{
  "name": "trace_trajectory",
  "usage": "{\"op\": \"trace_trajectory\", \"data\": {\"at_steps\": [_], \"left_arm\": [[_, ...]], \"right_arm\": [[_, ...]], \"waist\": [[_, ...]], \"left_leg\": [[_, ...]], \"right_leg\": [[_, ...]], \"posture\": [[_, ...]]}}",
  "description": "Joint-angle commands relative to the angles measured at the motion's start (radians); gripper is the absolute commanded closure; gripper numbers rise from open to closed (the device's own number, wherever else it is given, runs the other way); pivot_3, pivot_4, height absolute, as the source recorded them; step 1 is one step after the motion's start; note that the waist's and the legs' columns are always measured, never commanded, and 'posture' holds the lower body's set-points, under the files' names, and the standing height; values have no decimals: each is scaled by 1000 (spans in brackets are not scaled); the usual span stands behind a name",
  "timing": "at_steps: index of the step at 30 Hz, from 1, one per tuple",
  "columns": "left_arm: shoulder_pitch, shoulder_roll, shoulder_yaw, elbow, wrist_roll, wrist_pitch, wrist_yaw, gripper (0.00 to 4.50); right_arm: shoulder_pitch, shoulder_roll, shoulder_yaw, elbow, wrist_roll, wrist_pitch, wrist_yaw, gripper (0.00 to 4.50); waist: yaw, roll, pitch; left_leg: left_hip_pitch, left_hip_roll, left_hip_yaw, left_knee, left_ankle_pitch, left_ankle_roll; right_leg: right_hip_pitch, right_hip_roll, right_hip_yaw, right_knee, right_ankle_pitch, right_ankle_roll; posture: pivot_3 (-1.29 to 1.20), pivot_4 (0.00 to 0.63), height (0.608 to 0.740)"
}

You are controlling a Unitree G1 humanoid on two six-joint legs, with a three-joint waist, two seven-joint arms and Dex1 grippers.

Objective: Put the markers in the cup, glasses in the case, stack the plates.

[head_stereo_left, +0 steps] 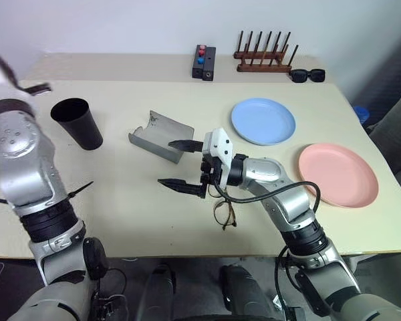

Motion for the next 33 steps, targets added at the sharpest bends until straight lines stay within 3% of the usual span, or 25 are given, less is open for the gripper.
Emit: {"op": "trace_trajectory", "data": {"at_steps": [1, 12, 20, 32, 33], "left_arm": [[-52, 27, -50, 130, 7, -114, -25, 4391], [-66, 64, -98, 442, 22, -316, 1, 4391], [11, 23, -95, 388, 4, -328, 40, 4391], [62, -13, -96, 333, -13, -311, 54, 4391], [62, -13, -96, 333, -15, -310, 55, 3586]], "right_arm": [[-35, 25, -12, 6, -9, -37, -25, 0], [-18, 49, -53, -7, -14, -46, -109, 0], [-36, 94, -120, 0, 42, -25, -175, 0], [-43, 100, -112, 15, 43, -29, -173, 0], [-43, 100, -112, 15, 43, -28, -172, 0]], "waist": [[-2, 0, 0], [-2, 0, 0], [-3, 0, 0], [-3, 0, 0], [-3, 0, 0]], "left_leg": [[0, 0, 0, 0, 0, 0], [-1, 1, 0, -2, 0, 0], [0, 1, 0, -2, 0, 0], [0, 1, 0, -2, 0, 0], [0, 1, 0, -2, 0, 0]], "right_leg": [[0, 0, 0, 0, 1, 2], [-1, 1, 0, 1, 1, 4], [-1, 1, 0, 1, 1, 4], [-1, 1, 0, 1, 1, 4], [-1, 1, 0, 1, 1, 4]], "posture": [[0, 150, 740], [0, 150, 740], [0, 150, 740], [0, 150, 740], [0, 150, 740]]}}
